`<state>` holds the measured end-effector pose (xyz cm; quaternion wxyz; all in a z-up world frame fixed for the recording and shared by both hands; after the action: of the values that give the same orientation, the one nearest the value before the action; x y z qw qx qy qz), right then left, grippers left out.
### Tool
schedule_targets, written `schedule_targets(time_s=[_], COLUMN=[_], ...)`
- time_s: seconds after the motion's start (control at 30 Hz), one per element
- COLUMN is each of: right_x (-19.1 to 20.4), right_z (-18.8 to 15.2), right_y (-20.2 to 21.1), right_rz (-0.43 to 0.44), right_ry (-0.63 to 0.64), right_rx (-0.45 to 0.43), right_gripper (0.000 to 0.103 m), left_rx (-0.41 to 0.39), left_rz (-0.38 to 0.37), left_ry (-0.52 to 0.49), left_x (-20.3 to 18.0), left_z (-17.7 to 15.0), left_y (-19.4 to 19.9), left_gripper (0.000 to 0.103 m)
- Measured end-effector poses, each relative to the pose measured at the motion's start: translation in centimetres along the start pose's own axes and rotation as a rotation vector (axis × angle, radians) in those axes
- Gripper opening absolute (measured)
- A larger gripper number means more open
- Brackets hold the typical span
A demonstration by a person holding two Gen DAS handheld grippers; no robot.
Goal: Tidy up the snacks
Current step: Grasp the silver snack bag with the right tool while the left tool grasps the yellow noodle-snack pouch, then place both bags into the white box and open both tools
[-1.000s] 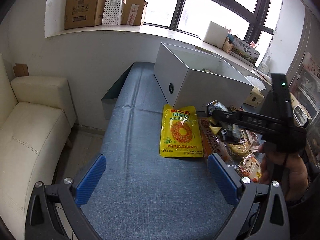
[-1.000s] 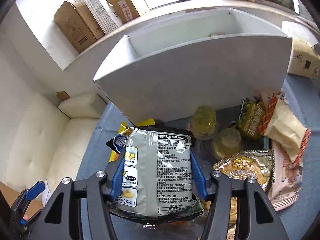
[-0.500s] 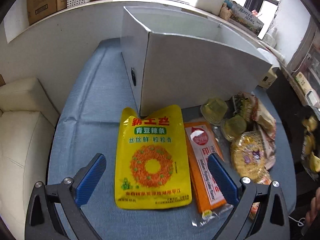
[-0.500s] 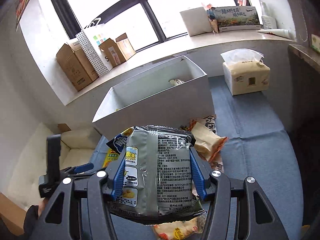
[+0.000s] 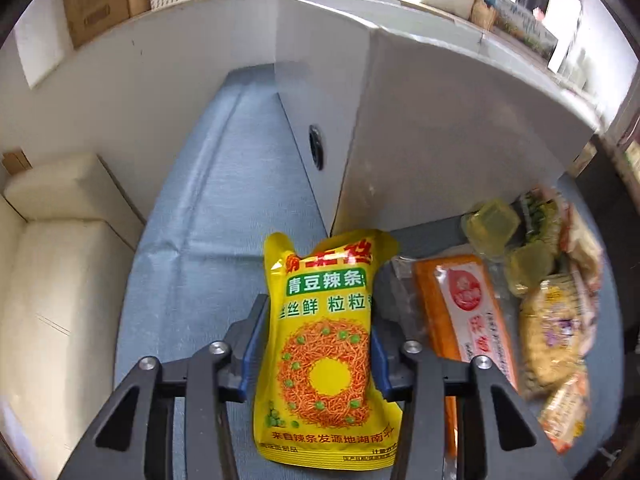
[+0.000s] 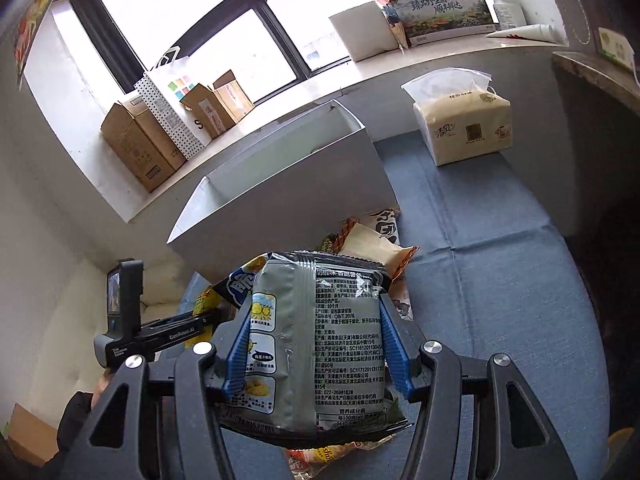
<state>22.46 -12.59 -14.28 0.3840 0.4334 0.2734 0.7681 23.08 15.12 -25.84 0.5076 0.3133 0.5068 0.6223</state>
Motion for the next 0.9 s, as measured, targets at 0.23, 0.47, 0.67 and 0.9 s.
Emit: schedule_targets(time_s=[0.23, 0.47, 0.67, 0.9], right_x=[1.0, 3.1, 6.0, 7.1], right_z=[-0.4, 1.5, 8.6, 18.1], right_y=[-0.6, -0.5, 0.3, -3.4], right_rz=[0.011, 0.031, 0.011, 0.001], right_ry=[0.030, 0.095, 0.212, 0.233], right_rx=[0.011, -0.004, -0.091, -0.095], right_gripper=[0.062, 0.062, 0.062, 0.062], left_rx=[-0.121, -0.257, -0.309, -0.289], left_rz=[-0.103, -0.153, -0.137, -0.083], left_ry=[0.005, -0.079, -0.114, -0.121], left_x=[0.3, -3.4, -6.4, -8.0], left_z=[-1.5, 2.1, 9.4, 17.2], left_y=[7.0, 14.0, 15.7, 12.6], left_gripper=[0.045, 0.046, 0.048, 0.048])
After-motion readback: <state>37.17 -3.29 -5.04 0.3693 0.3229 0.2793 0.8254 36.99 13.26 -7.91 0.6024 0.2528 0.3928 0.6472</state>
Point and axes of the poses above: each gripper's, at about its wrist camera, not at the fingertips, and y roughly against the way its jaws point, x to its left, z to its top, the point moved 10 cm from there along -y, roughly the way its jaws point, and after that the axes turned 12 degrees about x, right-handed, at the moved point
